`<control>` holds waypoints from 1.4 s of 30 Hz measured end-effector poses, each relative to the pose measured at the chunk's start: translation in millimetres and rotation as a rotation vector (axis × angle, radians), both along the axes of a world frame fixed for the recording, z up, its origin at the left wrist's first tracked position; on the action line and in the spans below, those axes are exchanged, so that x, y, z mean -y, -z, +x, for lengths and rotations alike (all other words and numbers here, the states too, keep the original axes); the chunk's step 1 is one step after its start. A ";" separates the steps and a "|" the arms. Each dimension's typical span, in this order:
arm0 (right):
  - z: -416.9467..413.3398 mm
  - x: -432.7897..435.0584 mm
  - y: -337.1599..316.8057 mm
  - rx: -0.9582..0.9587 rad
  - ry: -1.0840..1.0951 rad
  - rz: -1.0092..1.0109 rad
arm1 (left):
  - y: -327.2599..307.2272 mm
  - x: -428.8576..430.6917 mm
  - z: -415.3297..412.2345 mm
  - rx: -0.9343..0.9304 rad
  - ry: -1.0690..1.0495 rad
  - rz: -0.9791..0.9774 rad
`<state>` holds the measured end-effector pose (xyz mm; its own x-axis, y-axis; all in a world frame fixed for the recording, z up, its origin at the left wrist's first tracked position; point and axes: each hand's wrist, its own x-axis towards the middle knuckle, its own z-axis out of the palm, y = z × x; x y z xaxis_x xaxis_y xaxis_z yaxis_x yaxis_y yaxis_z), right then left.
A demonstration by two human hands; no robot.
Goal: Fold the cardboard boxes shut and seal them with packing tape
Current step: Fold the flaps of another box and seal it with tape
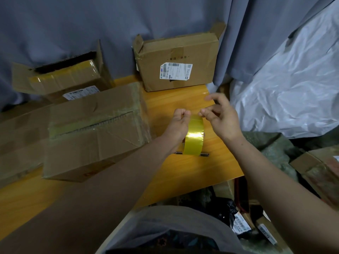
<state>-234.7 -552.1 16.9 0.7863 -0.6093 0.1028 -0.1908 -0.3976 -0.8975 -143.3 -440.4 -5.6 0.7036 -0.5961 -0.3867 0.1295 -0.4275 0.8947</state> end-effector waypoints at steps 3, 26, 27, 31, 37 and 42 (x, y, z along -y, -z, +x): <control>0.4 1.7 1.0 0.009 -0.040 -0.055 | -3.7 0.8 -1.5 -0.037 -0.011 -0.025; 8.9 -7.3 -2.5 -0.146 -0.035 -0.220 | -13.8 -2.5 -4.8 -0.203 -0.057 -0.056; 9.2 -7.9 -2.5 -0.146 -0.039 -0.227 | -13.8 -2.1 -4.6 -0.198 -0.059 -0.050; 9.8 -9.2 -3.3 -0.140 -0.097 -0.227 | -15.7 -2.4 -1.8 -0.242 -0.113 -0.055; 10.9 0.0 -1.7 -0.257 -0.158 -0.167 | -21.1 -9.0 -4.6 -0.156 -0.027 -0.067; 12.3 2.6 -8.2 -0.201 -0.135 0.040 | -19.2 -10.6 -5.2 -0.027 -0.008 -0.032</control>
